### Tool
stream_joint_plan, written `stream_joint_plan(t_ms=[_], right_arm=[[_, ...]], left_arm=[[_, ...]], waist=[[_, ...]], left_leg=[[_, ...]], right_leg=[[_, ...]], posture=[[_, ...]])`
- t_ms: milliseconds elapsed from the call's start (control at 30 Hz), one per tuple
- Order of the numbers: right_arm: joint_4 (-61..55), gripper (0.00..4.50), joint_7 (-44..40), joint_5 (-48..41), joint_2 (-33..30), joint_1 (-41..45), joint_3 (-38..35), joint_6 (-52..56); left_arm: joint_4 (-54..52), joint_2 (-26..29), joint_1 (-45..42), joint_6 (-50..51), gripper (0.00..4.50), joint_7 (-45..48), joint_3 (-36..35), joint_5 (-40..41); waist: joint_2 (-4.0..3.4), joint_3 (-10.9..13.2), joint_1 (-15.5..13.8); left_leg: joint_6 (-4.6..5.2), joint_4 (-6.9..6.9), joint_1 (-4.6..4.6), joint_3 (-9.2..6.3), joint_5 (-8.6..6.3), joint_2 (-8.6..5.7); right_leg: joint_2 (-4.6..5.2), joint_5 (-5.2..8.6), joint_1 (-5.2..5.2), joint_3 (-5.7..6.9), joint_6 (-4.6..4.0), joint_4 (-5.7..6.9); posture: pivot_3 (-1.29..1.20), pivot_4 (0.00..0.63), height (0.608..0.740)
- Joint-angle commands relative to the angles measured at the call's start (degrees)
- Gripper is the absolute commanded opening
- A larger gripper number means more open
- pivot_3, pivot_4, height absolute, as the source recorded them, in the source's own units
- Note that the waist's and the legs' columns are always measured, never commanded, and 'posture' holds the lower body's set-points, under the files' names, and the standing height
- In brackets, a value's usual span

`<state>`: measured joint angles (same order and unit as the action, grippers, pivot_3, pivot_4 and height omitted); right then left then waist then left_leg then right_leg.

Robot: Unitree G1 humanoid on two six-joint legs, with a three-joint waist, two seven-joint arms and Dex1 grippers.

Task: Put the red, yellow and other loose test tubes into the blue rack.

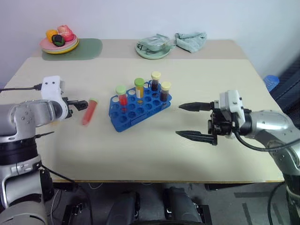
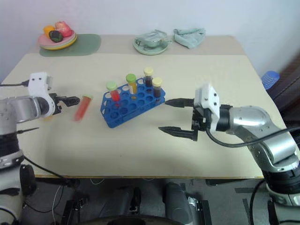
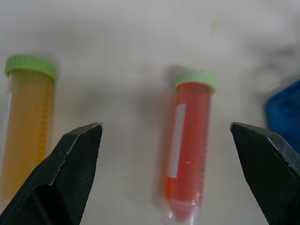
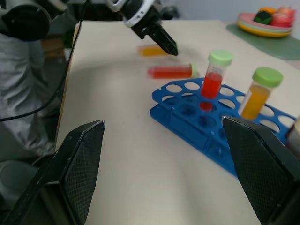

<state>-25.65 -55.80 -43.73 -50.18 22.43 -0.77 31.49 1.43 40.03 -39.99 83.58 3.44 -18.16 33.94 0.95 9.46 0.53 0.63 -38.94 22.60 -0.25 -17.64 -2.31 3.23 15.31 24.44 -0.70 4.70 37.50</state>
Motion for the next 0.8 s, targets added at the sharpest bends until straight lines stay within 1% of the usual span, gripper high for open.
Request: stream_joint_plan(t_ms=[33, 133, 200, 267, 400, 500, 600, 800], right_arm=[[-0.5, 4.08, 1.1, -1.9, 0.3, 4.0, 0.1, 5.0], [-0.4, 4.08, 1.6, -1.6, 1.0, 5.8, 0.1, 6.9], [-0.2, 4.08, 1.3, -0.6, 1.2, 6.3, 0.3, 7.2], [0.2, 4.08, 1.3, -0.1, 1.6, 6.6, 0.3, 7.4], [0.9, 4.08, 1.0, 0.1, 2.4, 8.1, 0.5, 8.3], [1.3, 4.08, 0.8, 0.2, 2.6, 9.3, 0.7, 9.0], [1.4, 4.08, 0.9, 0.5, 3.1, 10.2, 1.3, 9.6], [1.3, 4.08, 1.3, 1.1, 4.1, 11.1, 1.8, 10.3]], left_arm=[[3.6, 1.0, -4.2, 1.8, 4.50, 0.6, 0.8, -2.9], [8.2, 3.3, -7.1, 3.1, 4.50, 1.7, 0.9, -4.8], [12.9, 6.9, -10.0, 2.7, 4.50, 2.9, 1.4, -6.8], [17.7, 10.4, -12.1, 1.3, 4.50, 4.6, 4.2, -9.0], [24.9, 13.7, -15.7, -2.8, 4.50, 8.3, 8.5, -12.3], [30.2, 14.8, -19.0, -4.9, 4.50, 10.9, 11.2, -14.8], [37.6, 15.6, -22.0, -9.3, 4.50, 13.8, 15.8, -18.8], [55.0, 13.7, -27.6, -21.9, 4.50, 18.7, 19.2, -25.2]], waist=[[0.00, 0.0, 0.0], [0.01, 0.0, -0.1], [0.03, 0.0, 0.0], [0.07, 0.0, 0.2], [0.05, 0.0, -0.1], [0.09, 0.0, -0.4], [0.12, 0.0, -0.8], [0.12, 0.0, -0.9]], left_leg=[[-0.08, 0.00, 0.04, 0.00, 0.05, 0.00], [-0.13, -0.02, 0.24, 0.00, 0.07, 0.00], [-0.13, -0.09, 0.48, 0.00, 0.07, 0.00], [-0.17, -0.18, 0.77, 0.00, 0.10, -0.01], [-0.18, -0.19, 0.80, 0.01, 0.11, -0.03], [-0.17, -0.20, 0.81, 0.00, 0.10, -0.04], [-0.16, -0.20, 0.83, 0.00, 0.10, -0.05], [-0.16, -0.20, 0.87, 0.03, 0.10, -0.05]], right_leg=[[0.01, 0.00, 0.01, 0.00, 0.00, -0.04], [0.03, -0.01, 0.14, 0.00, 0.01, -0.14], [0.03, -0.03, 0.34, 0.01, 0.04, -0.14], [0.02, -0.05, 0.66, 0.01, 0.06, -0.06], [0.04, -0.05, 0.71, 0.00, 0.07, 0.00], [0.06, -0.06, 0.71, 0.01, 0.08, 0.01], [0.07, -0.06, 0.72, 0.02, 0.08, -0.01], [0.06, -0.06, 0.78, 0.02, 0.08, 0.00]], posture=[[0.00, 0.150, 0.740], [0.00, 0.150, 0.740], [0.00, 0.150, 0.740], [0.00, 0.150, 0.740], [0.00, 0.150, 0.740], [0.00, 0.150, 0.740], [0.00, 0.150, 0.740], [0.00, 0.150, 0.740]])
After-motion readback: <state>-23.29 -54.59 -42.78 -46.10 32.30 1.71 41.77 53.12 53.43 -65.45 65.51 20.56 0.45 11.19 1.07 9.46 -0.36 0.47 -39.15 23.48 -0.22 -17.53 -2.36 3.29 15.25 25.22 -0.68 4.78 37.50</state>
